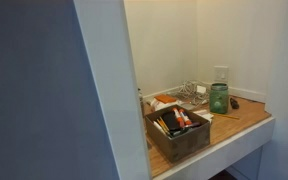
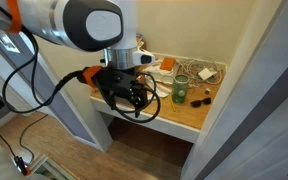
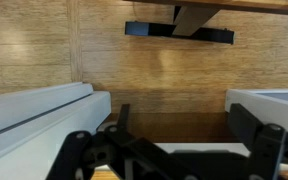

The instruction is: Move the glass jar to the top left

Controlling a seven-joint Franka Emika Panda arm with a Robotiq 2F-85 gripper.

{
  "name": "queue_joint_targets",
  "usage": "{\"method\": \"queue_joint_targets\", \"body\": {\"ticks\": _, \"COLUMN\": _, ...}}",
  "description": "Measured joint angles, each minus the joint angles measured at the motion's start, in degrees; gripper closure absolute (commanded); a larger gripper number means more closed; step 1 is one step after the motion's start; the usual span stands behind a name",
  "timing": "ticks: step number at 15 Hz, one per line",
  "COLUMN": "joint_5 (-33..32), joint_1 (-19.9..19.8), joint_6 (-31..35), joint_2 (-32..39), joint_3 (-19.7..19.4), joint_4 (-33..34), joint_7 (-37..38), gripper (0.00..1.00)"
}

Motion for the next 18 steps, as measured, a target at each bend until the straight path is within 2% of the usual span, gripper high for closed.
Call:
{"method": "queue_joint_targets", "body": {"ticks": 15, "joint_5": 0.0, "joint_1": 0.0, "joint_6": 0.0, "joint_2": 0.0, "joint_3": 0.0, "joint_4": 0.0, "joint_7": 0.0, "gripper": 0.0}}
{"method": "queue_joint_targets", "body": {"ticks": 18, "joint_5": 0.0, "joint_1": 0.1, "joint_6": 2.6, "joint_2": 0.5, "joint_3": 0.0, "joint_4": 0.7, "joint_7": 0.0, "gripper": 0.0}}
